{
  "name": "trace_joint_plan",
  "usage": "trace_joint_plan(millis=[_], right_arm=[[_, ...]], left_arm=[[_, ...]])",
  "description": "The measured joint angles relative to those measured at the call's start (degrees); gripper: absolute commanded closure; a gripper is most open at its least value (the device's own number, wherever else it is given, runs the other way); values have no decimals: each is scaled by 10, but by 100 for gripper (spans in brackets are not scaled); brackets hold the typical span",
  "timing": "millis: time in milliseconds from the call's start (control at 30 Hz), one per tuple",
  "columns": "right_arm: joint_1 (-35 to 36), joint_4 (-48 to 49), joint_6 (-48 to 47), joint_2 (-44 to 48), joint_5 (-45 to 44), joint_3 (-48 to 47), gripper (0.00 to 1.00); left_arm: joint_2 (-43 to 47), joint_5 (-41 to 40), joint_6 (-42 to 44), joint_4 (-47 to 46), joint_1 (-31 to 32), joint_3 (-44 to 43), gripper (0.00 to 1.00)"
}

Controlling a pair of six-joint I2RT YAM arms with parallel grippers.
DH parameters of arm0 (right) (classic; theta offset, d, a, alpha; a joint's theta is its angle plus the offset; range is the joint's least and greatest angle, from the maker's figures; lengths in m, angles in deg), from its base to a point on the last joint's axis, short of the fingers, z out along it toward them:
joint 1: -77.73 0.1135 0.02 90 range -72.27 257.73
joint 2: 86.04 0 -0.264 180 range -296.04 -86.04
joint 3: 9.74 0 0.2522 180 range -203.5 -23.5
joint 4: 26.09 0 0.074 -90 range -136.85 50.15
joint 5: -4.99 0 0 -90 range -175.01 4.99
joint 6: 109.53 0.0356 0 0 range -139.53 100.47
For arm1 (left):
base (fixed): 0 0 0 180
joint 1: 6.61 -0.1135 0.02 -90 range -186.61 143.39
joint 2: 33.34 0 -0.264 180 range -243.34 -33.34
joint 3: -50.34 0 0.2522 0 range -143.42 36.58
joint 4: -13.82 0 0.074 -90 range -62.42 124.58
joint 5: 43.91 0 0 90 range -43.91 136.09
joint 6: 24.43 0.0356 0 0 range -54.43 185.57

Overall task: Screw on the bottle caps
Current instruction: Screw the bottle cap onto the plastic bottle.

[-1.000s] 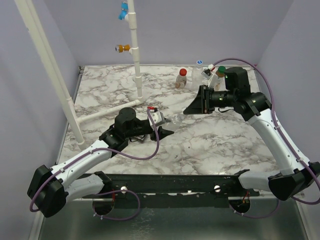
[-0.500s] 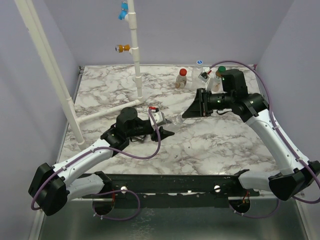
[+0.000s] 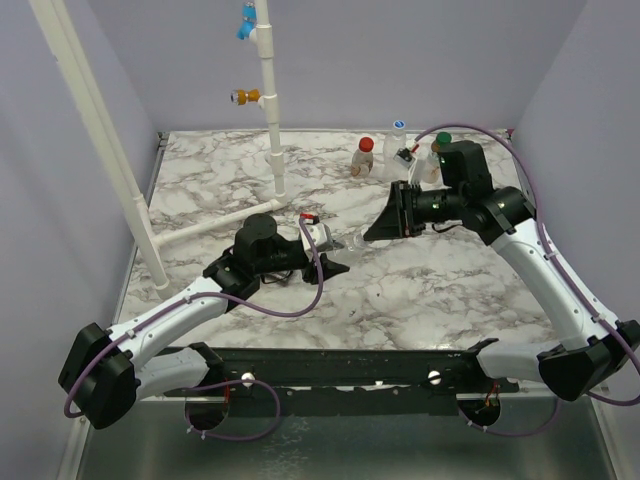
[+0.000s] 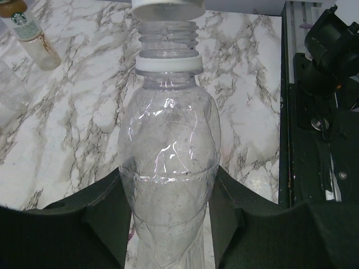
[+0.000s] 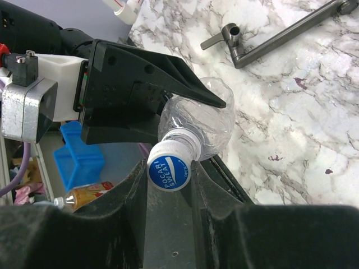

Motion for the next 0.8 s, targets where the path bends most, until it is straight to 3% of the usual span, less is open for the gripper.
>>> trace_joint_plan(millis=[800], right_arm=[[34,-36,-18,-29,-89,-13,85]], left_arm=[[-24,2,-15,24,-1,-3,98]])
